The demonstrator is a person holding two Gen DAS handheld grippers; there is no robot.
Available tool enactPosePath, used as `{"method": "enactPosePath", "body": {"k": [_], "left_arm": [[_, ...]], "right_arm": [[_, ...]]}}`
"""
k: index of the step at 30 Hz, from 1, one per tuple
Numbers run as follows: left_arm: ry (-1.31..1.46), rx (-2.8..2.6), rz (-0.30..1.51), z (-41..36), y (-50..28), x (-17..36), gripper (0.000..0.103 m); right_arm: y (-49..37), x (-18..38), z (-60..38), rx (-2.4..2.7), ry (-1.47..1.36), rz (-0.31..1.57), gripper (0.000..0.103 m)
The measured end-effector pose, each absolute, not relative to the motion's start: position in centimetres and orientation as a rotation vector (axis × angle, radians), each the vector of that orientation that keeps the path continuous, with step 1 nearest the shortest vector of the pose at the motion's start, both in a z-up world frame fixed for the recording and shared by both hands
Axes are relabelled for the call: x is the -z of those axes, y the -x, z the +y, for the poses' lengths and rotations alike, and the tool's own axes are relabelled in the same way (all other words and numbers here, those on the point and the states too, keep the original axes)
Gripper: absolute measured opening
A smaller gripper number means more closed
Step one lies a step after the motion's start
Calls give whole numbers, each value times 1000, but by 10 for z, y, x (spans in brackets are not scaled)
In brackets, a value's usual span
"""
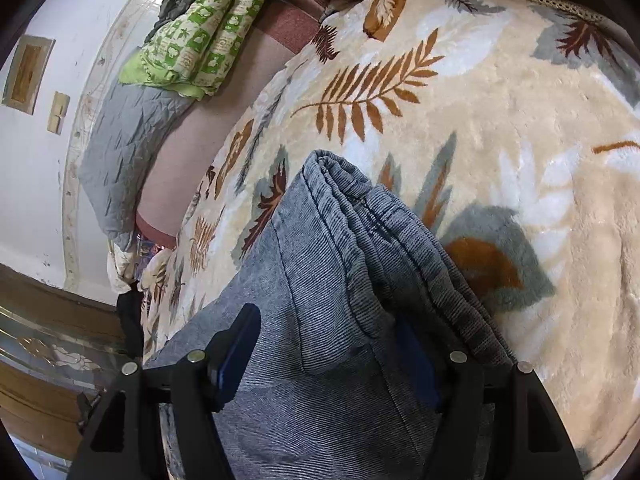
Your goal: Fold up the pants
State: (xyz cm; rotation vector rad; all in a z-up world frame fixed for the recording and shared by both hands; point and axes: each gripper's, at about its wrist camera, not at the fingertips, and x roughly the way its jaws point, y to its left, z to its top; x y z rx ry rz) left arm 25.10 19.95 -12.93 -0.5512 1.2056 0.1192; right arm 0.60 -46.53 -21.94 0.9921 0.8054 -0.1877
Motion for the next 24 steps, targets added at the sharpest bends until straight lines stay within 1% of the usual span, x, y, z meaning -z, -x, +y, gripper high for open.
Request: {"method": "enactPosePath", "body": {"k": [2, 9, 12, 16, 19, 22, 24], "left_arm": [[598, -137, 1247, 200, -254, 134, 76], [758, -160, 1290, 199, -268, 143, 76], [844, -95, 1276, 197, -269, 141, 76], [825, -83, 1243, 189, -266, 129, 76], [879, -68, 1254, 190, -267, 130, 76], [854, -101, 1257, 188, -270, 132, 76], [891, -95, 1269, 188, -275, 139, 76]], "right_arm": [[-7, 219, -464, 189, -982, 807, 71], [-8, 220, -465, 182, -991, 805, 72], [-10, 220, -464, 187, -964, 813, 72], [-12, 219, -461, 191, -943, 817, 73], [-13, 219, -461, 193, -938, 818, 73], [-13, 219, -461, 193, -940, 818, 73], [-14, 219, -460, 194, -938, 817, 73]]}}
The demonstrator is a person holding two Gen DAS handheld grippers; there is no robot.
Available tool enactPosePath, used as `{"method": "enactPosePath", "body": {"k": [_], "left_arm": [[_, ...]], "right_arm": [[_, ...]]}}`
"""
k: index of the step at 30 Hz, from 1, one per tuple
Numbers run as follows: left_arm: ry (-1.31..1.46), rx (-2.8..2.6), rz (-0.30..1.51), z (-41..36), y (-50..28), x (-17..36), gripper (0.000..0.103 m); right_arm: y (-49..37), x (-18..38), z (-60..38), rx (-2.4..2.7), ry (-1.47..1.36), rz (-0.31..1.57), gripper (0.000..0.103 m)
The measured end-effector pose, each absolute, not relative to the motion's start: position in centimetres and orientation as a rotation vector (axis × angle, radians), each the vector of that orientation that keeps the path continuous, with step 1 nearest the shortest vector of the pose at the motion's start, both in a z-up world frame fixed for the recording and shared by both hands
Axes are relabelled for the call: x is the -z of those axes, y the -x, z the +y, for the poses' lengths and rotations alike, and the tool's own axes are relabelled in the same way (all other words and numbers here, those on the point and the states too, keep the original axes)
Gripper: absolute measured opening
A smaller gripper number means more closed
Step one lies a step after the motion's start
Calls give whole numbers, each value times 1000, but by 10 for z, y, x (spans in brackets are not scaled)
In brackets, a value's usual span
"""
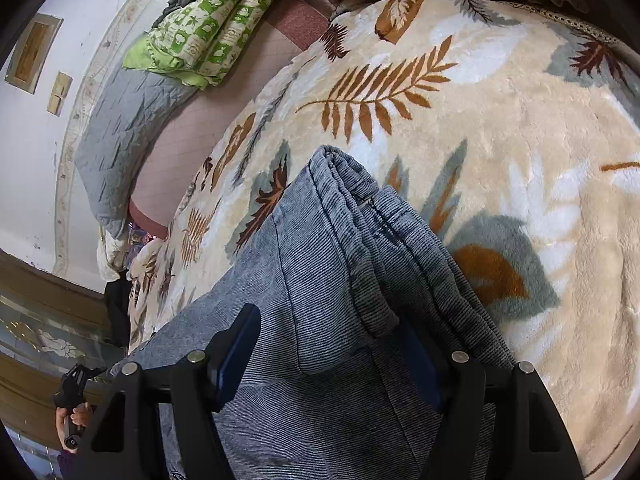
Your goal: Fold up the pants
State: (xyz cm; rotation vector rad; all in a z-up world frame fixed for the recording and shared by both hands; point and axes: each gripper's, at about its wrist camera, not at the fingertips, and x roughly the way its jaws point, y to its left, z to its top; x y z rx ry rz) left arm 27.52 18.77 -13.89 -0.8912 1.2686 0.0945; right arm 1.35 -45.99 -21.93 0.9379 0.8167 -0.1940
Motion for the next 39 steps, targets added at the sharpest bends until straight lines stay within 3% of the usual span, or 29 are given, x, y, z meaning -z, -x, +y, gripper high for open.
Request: {"method": "enactPosePath", "body": {"k": [6, 8, 9, 10, 16, 18, 22, 26, 32, 39], "left_arm": [[936, -86, 1212, 186, -291, 149, 75], [909, -71, 1214, 182, -297, 154, 49], [890, -55, 1231, 179, -299, 158, 22], [885, -46, 1238, 177, -301, 161, 11], [780, -35, 1176, 171, -286, 154, 6], [746, -24, 1158, 170, -279, 149, 5], [706, 16, 1115, 168, -260, 135, 5], [679, 59, 1070, 165, -238, 119, 5], [692, 105, 1036, 169, -208, 103, 5], [704, 141, 1003, 184, -169, 87, 5]], "right_arm": [[-13, 219, -460, 197, -930, 815, 73], [-13, 219, -460, 195, -938, 812, 73], [-13, 219, -460, 194, -943, 809, 73], [-13, 219, -461, 193, -945, 807, 73], [-7, 220, -468, 170, -989, 772, 71], [-3, 220, -474, 137, -1036, 735, 64], [-2, 228, -485, 113, -1128, 715, 63], [-3, 233, -491, 111, -1168, 720, 49], [-5, 224, -483, 147, -1066, 711, 16], [38, 184, -485, 169, -1006, 458, 10]]}}
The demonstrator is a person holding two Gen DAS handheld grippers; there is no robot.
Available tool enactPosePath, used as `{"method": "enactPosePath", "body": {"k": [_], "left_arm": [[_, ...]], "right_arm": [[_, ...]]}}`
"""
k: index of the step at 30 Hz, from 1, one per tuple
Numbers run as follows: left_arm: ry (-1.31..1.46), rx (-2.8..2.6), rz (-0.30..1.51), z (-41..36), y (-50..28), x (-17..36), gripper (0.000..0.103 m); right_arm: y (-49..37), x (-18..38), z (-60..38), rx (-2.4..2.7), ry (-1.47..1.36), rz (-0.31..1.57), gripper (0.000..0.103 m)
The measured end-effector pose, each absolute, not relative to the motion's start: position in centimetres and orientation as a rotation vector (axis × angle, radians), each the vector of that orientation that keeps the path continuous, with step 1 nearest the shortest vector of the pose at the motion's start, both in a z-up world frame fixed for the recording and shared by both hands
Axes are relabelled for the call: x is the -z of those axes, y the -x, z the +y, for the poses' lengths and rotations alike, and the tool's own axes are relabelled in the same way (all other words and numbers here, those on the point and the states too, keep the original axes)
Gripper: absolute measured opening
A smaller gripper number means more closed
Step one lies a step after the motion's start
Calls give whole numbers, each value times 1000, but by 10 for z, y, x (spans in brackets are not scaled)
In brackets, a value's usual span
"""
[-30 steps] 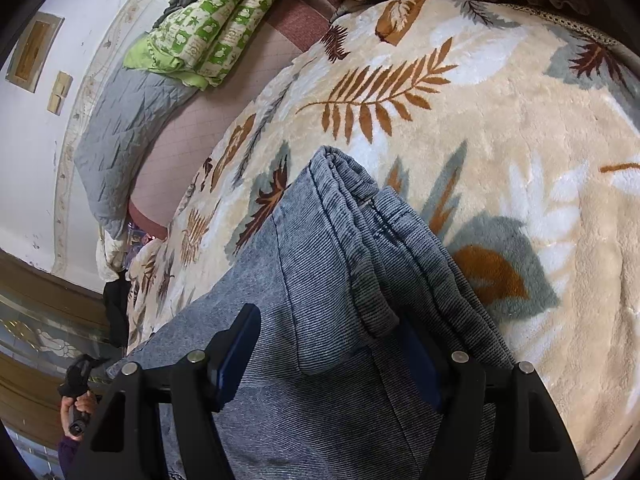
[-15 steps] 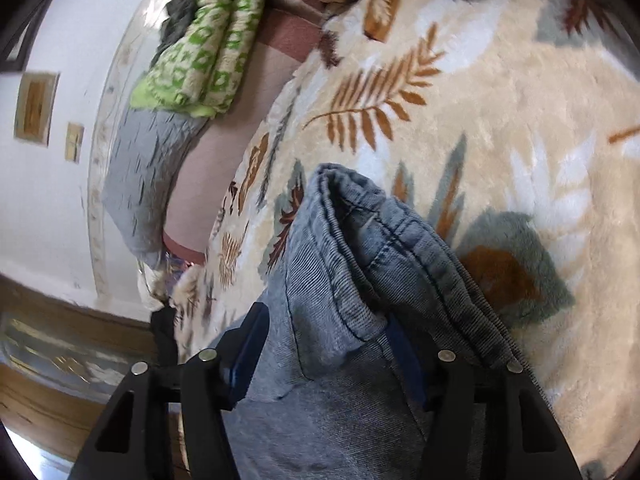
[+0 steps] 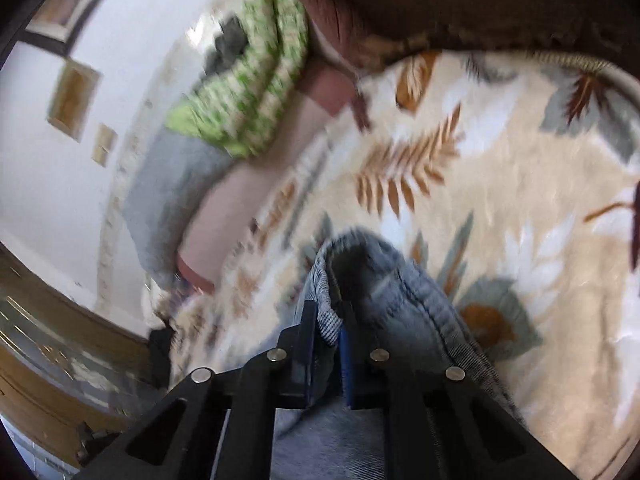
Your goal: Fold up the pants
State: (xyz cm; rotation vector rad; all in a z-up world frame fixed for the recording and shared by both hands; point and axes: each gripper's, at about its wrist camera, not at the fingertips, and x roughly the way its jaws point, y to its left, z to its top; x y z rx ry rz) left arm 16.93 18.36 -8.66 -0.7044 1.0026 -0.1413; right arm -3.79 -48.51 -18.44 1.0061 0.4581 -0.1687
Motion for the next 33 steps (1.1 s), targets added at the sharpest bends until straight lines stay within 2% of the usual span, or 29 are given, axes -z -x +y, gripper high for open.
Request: {"method": "enactPosePath", "body": {"k": [3, 6, 12, 15, 19, 20, 22, 24, 28, 33], "left_arm": [[704, 150, 1007, 197, -145, 84, 5], [682, 156, 1028, 208, -113, 92, 5], [668, 106, 1153, 221, -75, 145, 5], [648, 59, 1208, 222, -74, 168, 5], [683, 21, 1264, 227, -72, 180, 11], [686, 17, 1268, 229, -71, 180, 12], [680, -18, 1264, 235, -65, 178, 20], [679, -31, 1254, 241, -61, 176, 23], [672, -61, 1217, 251, -52, 165, 23], [626, -43, 1131, 237, -52, 137, 24]], "right_arm": [[58, 179, -492, 170, -1047, 407, 10], [72, 183, -492, 195, -1055, 447, 10], [92, 198, -496, 228, -1067, 546, 10], [84, 204, -497, 245, -1047, 655, 10], [78, 219, -499, 328, -1036, 861, 14], [82, 221, -502, 316, -1061, 857, 17], [90, 218, -506, 327, -1067, 848, 30], [97, 206, -508, 380, -1014, 828, 49], [105, 174, -512, 385, -943, 724, 52], [58, 156, -500, 318, -844, 735, 52]]}}
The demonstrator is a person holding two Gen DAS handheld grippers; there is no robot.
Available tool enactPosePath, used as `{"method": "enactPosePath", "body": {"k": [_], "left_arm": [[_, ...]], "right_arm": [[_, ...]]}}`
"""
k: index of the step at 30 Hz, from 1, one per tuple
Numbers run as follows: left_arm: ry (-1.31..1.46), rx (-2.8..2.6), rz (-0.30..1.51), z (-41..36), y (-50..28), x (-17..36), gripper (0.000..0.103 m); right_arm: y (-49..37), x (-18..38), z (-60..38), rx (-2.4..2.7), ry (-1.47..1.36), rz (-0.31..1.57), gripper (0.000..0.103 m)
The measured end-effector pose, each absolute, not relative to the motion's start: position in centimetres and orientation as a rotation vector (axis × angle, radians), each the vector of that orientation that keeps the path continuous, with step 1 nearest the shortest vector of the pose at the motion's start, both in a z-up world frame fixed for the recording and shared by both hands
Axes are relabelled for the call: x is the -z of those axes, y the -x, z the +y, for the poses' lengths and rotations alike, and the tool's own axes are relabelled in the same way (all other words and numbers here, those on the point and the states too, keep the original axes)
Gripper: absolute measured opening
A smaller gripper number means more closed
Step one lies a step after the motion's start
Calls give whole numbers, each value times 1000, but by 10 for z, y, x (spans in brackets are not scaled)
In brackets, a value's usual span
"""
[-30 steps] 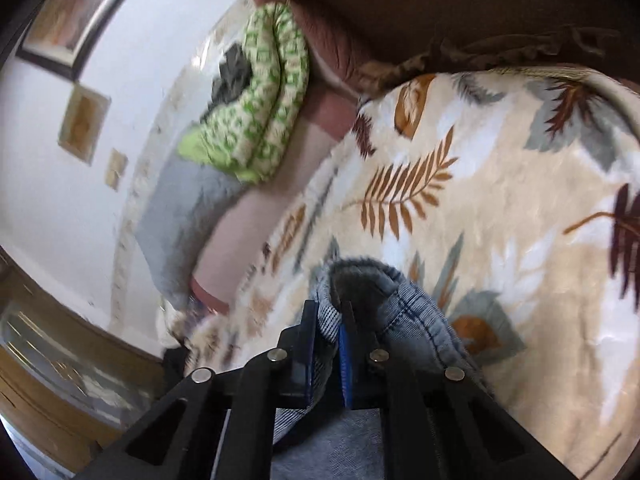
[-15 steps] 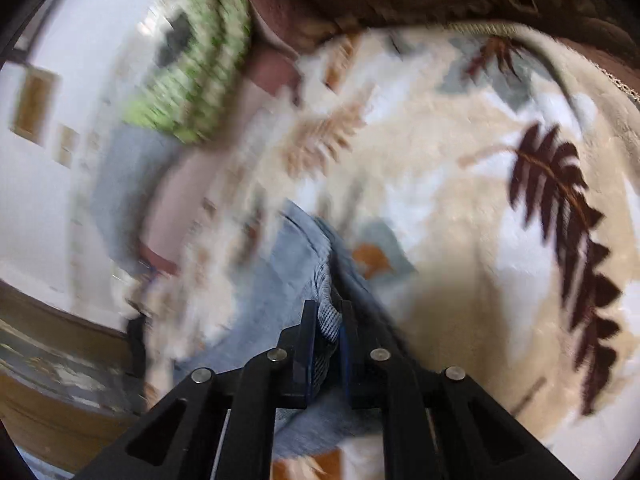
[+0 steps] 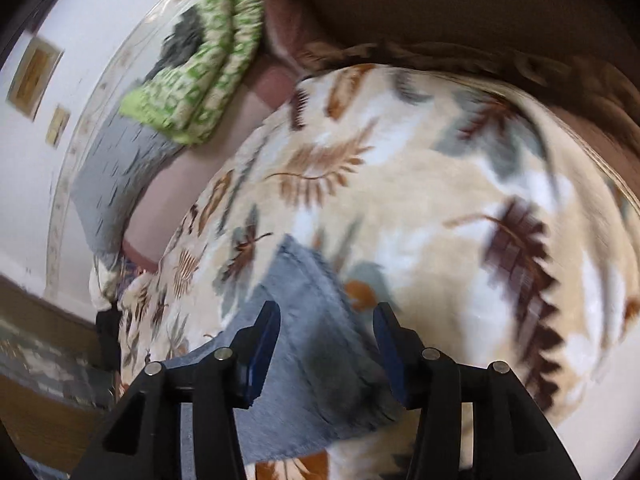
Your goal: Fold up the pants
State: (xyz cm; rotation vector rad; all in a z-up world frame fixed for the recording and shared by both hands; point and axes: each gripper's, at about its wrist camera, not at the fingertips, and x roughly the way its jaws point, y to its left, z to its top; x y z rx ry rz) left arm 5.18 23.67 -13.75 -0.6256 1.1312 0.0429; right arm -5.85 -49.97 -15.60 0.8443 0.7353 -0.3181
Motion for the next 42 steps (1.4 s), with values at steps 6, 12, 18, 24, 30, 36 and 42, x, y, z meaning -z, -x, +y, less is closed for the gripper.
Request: {"method": "enactPosePath", "body": {"k": [6, 12, 18, 24, 30, 36, 42], "left_arm": [[536, 53, 1050, 196, -52, 112, 41], [360, 108, 1085, 130, -66, 128, 54], [35, 134, 1157, 63, -72, 175, 61], [7, 93, 1097, 69, -81, 188, 70], [9, 148, 955, 68, -70, 188, 74], [36, 222, 870, 68, -57, 187, 84], [-10, 278, 812, 53, -59, 184, 84]], "right_arm": [[-7, 167, -480, 315, -750, 738, 52], [-33, 192, -445, 279, -681, 875, 50], [-8, 207, -420, 338, -462, 1042, 40], [-8, 183, -390, 228, -385, 1087, 42], [-71, 153, -294, -246, -365, 985, 42], [-144, 161, -225, -402, -273, 997, 42], [-195, 201, -213, -461, -253, 1144, 42]]}}
